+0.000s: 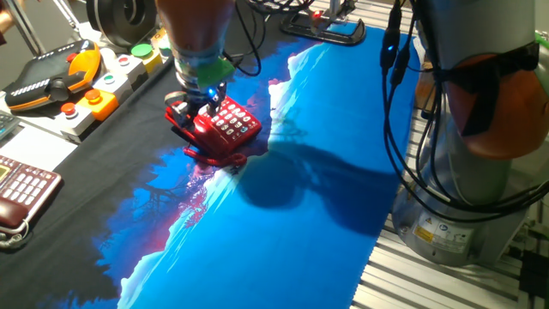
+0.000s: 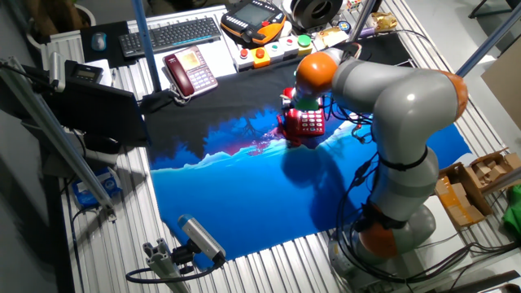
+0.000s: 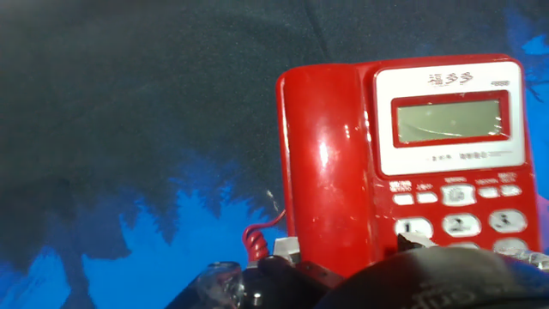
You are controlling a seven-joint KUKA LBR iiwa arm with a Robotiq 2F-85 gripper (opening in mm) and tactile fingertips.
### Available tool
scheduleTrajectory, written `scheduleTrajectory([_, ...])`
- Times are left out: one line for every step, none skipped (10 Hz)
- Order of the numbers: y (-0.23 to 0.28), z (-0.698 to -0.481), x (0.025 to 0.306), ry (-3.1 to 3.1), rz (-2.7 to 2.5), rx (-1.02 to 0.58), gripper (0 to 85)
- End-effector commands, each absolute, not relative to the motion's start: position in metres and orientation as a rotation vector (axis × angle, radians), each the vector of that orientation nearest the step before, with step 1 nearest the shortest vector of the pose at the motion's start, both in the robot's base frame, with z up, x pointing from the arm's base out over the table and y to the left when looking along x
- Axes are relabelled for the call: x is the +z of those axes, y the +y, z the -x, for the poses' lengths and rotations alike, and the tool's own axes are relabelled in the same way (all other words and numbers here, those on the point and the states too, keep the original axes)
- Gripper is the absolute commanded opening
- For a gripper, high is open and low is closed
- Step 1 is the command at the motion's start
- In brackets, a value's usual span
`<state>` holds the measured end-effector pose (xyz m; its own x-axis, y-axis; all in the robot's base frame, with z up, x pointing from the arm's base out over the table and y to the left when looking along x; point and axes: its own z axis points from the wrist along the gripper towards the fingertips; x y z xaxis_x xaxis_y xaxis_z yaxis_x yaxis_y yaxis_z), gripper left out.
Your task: Place the handset of the telephone on the corresponding phone cradle
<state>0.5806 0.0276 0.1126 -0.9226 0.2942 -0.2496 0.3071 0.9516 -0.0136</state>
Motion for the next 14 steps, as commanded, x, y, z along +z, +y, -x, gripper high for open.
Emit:
scheduleTrajectory([0.028, -0.578, 0.119, 2.87, -0.443, -0.064, 50.3])
scheduleTrajectory([0.029, -0.575, 0.125, 2.887, -0.43, -0.056, 45.3])
scheduleTrajectory([0.03, -0.573, 0.129, 2.905, -0.405, -0.071, 36.3])
scheduleTrajectory([0.029, -0.57, 0.132, 2.928, -0.379, -0.061, 28.0])
scheduleTrajectory([0.027, -0.568, 0.135, 2.97, -0.344, -0.054, 18.0])
scheduleTrajectory([0.025, -0.568, 0.137, 3.017, -0.306, -0.062, 7.0])
scheduleTrajectory([0.026, -0.567, 0.139, 3.054, -0.288, -0.06, 0.7])
scheduleTrajectory([0.027, -0.566, 0.141, 3.077, -0.274, -0.062, 0.7])
scheduleTrajectory([0.03, -0.565, 0.144, 3.094, -0.274, -0.048, 0.7])
scheduleTrajectory([0.034, -0.564, 0.146, 3.1, -0.273, -0.049, 0.7])
scheduleTrajectory([0.033, -0.564, 0.146, 3.104, -0.264, -0.04, 0.7])
scheduleTrajectory([0.033, -0.565, 0.145, 3.107, -0.257, -0.035, 0.7])
scheduleTrajectory([0.033, -0.566, 0.144, 3.109, -0.247, -0.04, 0.7])
scheduleTrajectory([0.032, -0.568, 0.142, 3.115, -0.231, -0.048, 0.7])
